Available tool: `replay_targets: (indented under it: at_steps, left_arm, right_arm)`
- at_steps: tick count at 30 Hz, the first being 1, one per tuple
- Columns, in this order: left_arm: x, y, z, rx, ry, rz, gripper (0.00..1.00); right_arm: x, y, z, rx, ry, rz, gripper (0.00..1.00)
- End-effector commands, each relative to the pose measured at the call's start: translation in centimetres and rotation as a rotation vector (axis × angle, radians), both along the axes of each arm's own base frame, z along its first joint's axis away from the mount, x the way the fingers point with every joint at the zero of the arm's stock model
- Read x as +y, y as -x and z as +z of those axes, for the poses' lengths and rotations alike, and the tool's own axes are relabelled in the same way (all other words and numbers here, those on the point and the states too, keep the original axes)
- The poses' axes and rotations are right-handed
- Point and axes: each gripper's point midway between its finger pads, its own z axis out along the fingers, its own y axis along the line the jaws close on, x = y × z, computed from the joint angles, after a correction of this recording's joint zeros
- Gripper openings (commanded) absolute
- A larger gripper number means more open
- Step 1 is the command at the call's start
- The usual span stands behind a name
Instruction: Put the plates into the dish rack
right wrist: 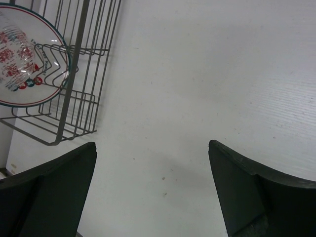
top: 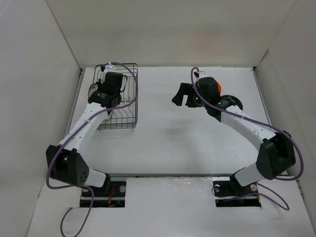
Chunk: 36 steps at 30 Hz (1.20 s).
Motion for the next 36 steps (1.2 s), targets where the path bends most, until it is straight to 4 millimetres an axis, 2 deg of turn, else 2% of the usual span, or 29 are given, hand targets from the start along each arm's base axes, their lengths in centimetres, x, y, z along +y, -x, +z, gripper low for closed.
replay_targets:
  at_steps: [1,9,14,18,26,28,30,35,36]
  left_arm:
    - [0.9,0.3,1.2,-0.061,-0.013,0.071,0.0]
    - [0.6,0.0,-1.3,-0.009,-0.014,0.071,0.0]
    - [0.0,-0.2,-1.3,-0.002,0.014,0.039,0.0]
    - [-0.5,-0.6,-1.7,0.007,0.033,0.029,0.0]
    - [-1.2,-0.8,-3.9,0.075,0.041,0.001,0.0]
    - [-1.2,-0.9,-4.4,0.083,0.043,0.006,0.0]
    - [-1.2,-0.9,-4.5,0.087,0.058,0.002,0.07]
    - [-1.4,-0.9,-5.1,0.11,0.066,-0.011,0.07]
    - [-1.4,-0.9,-5.1,0.11,0.066,-0.011,0.11]
  right_arm:
    - [0.0,-0.3,2.2,-0.059,0.004,-0.004,0.99]
    - [-0.5,-0.3,2.1,-0.064,0.011,-0.009,0.99]
    - [-0.5,-0.3,2.1,-0.064,0.011,-0.009,0.99]
    - [-1.0,-0.3,1.3,-0.048,0.02,-0.018,0.99]
    - [-1.9,-0.4,0.8,-0.039,0.025,-0.036,0.99]
    - [-1.8,-0.2,1.2,-0.046,0.017,-0.028,0.99]
    - [-1.7,-0.3,1.4,-0.054,0.013,-0.028,0.99]
    - [-2.1,-0.4,1.0,-0.046,0.017,-0.037,0.99]
    - [-2.0,-0.3,1.0,-0.044,0.013,-0.029,0.99]
